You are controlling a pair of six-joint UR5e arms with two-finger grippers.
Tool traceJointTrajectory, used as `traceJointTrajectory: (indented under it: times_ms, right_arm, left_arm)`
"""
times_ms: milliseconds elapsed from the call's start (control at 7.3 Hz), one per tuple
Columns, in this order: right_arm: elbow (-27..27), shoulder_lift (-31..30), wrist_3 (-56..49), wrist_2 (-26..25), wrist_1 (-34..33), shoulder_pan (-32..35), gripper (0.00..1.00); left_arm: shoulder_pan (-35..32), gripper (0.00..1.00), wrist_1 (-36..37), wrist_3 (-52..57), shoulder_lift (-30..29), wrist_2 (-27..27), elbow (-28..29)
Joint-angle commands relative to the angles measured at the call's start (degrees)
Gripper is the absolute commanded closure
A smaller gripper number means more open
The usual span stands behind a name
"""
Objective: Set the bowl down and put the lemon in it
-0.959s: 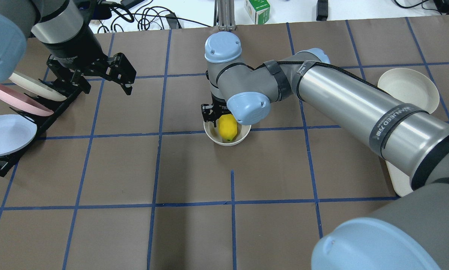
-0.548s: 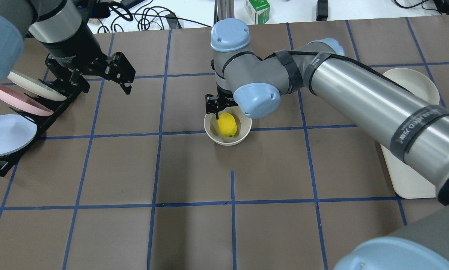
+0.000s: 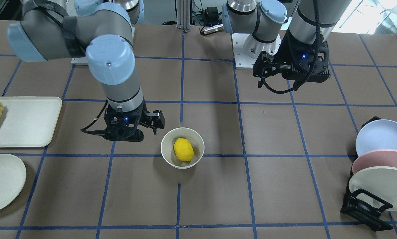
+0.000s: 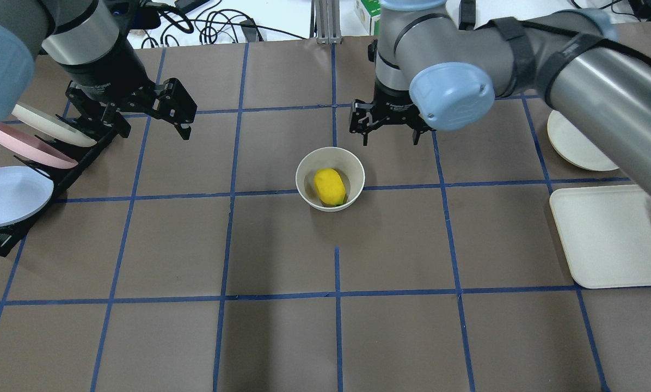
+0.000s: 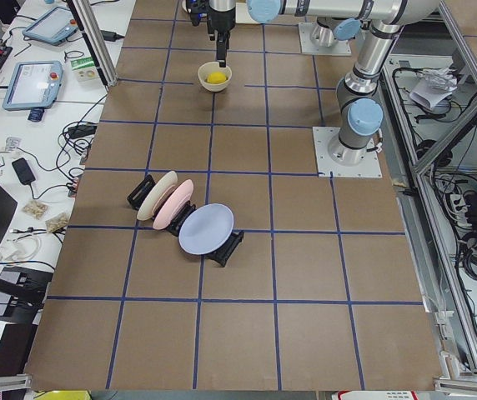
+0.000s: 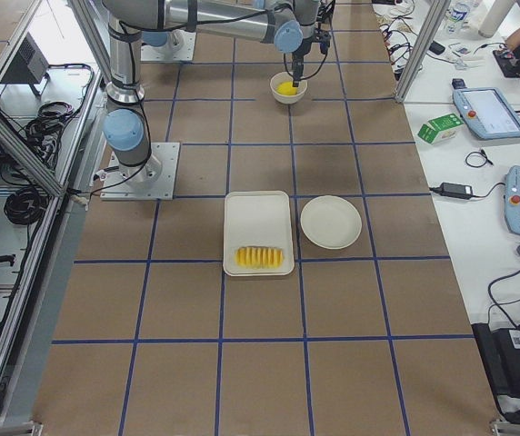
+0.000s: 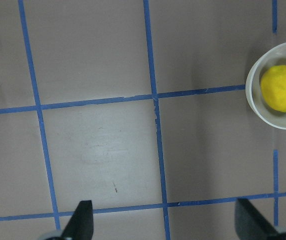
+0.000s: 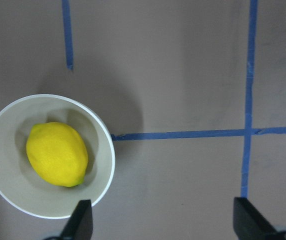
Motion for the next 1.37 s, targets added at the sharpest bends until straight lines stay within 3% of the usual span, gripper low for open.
traceJointTrajectory:
  times_ms: [0,548,1233]
  right_arm:
    - [0.0,-4.7,-0.6,-0.1,3.3,-2.4,0.0]
    - [0.0,-10.9,-2.7,0.0,6.3,-3.7,0.0]
    - [0.7,-12.0,-8.2,-1.7,6.9,-8.2,0.0]
  left_arm:
    - [0.0,0.0,0.0,0.0,-0.1,-0.1,-0.1]
    - [-0.1,0.0,0.1,-0.1,-0.3,-0.1,0.1]
    - [-0.1,0.0,0.0,-0.1,0.3,-0.1,-0.1]
